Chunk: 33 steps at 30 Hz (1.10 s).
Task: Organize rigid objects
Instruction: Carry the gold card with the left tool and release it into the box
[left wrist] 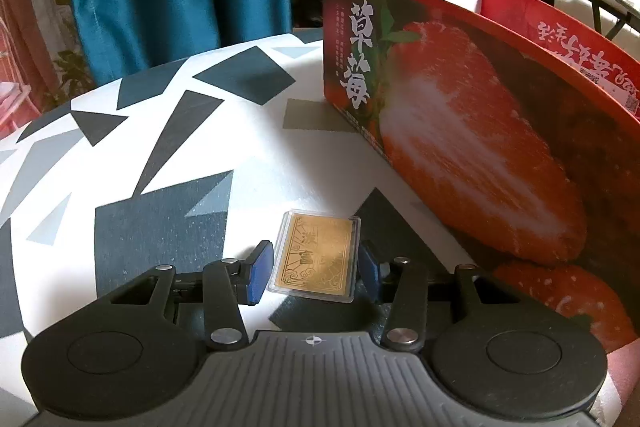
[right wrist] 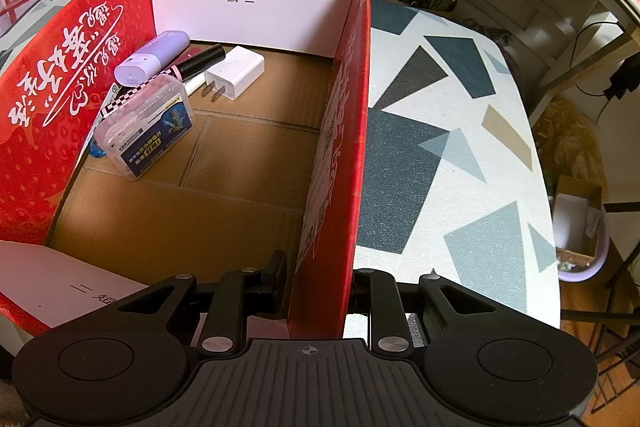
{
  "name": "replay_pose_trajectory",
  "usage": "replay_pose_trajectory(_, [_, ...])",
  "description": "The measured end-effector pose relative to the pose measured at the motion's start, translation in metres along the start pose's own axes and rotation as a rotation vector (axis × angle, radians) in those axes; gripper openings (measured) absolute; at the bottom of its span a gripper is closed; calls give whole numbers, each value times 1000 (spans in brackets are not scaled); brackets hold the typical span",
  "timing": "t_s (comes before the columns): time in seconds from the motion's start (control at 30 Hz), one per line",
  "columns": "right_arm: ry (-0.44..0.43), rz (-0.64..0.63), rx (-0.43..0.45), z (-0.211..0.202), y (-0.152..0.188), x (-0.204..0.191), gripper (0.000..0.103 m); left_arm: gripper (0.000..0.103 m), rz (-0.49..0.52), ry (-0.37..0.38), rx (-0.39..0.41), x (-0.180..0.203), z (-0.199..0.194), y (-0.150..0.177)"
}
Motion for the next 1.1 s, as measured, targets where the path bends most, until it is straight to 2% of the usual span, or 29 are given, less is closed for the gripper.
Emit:
replay_pose_trajectory(0.47, [1,1,0,0,0,0,22,49,-33,-4,1,0,-4,2])
replay_pose_trajectory(0.73, [1,1,0,0,0,0,22,49,-61,-4,36,-3,-16,-2])
replay_pose_trajectory(0.9, [1,0,0,0,0,0,22,49,-63,6,88,-2,-30,-20])
replay_pose_trajectory(1.1, [1,1,0,0,0,0,22,49,-13,-14,175,-3,-55,-69])
Point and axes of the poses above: each gripper's, at about its wrist camera, not at the fingertips, and z roughly the way its jaws point, x to its right, y to its underside, the point moved 9 cm from there along z, roughly the way its jaws point, and after that the axes turned 8 degrees about y, right-handed, at the moved point
